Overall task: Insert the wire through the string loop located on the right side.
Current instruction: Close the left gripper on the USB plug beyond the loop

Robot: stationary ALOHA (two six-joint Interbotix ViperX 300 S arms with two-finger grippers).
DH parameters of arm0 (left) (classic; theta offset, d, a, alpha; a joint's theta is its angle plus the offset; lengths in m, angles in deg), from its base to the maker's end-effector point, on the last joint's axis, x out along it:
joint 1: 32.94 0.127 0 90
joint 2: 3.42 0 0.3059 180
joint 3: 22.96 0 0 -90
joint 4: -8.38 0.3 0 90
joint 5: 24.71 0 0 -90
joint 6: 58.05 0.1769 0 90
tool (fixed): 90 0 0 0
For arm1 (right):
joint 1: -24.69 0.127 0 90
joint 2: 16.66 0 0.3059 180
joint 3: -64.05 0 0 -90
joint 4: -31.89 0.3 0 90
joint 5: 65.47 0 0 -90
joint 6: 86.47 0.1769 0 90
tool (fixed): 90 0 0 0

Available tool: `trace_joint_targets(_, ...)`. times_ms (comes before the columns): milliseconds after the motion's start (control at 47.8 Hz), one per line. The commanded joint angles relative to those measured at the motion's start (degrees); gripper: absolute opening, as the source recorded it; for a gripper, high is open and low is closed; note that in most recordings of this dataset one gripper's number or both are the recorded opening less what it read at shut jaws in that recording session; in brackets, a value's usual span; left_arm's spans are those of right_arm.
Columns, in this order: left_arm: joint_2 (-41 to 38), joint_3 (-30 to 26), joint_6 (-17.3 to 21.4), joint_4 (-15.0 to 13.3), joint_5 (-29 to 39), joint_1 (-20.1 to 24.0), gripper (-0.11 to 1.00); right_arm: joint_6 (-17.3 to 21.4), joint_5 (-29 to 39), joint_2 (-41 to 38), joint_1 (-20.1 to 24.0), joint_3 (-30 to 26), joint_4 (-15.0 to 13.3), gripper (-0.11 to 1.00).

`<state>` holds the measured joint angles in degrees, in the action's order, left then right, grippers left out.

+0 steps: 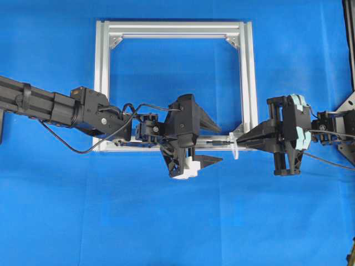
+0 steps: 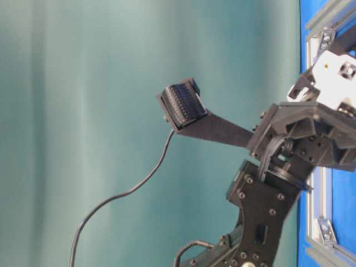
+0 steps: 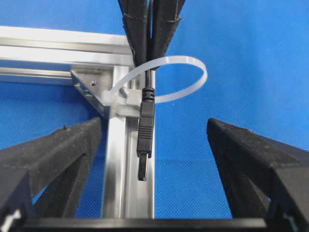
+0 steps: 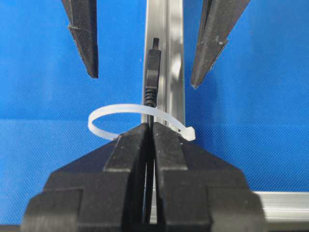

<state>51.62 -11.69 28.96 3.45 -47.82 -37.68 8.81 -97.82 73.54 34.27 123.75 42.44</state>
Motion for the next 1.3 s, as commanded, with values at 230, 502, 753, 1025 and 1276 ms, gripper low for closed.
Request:
trace_joint_targets(230,1.0,-0.9,0.0,0.2,-0.2,0.1,0.86,-0.1,-0.3,0.4,0.0,-1.1,-0.1,-0.04)
trace_joint_targets(502,1.0,-1.3,-0.1,0.2,1.4,0.6,0.6,-0.1,-0.3,0.4,0.0,-1.1,-0.1,-0.04)
trace_joint_targets(753,1.0,-1.3,0.0,0.2,1.3,1.1,0.08,-0.1,-0.3,0.4,0.1,-1.1,-0.1,-0.04)
trace_joint_targets(1025,1.0,-1.1,0.0,0.2,1.6,1.1,0.08,-0.3,0.0,0.4,0.2,-1.1,-0.2,-0.04)
trace_joint_targets(1276,1.0,-1.1,0.0,0.2,1.6,1.1,0.08,-0.2,2.1,1.0,0.1,-1.1,-0.2,0.01)
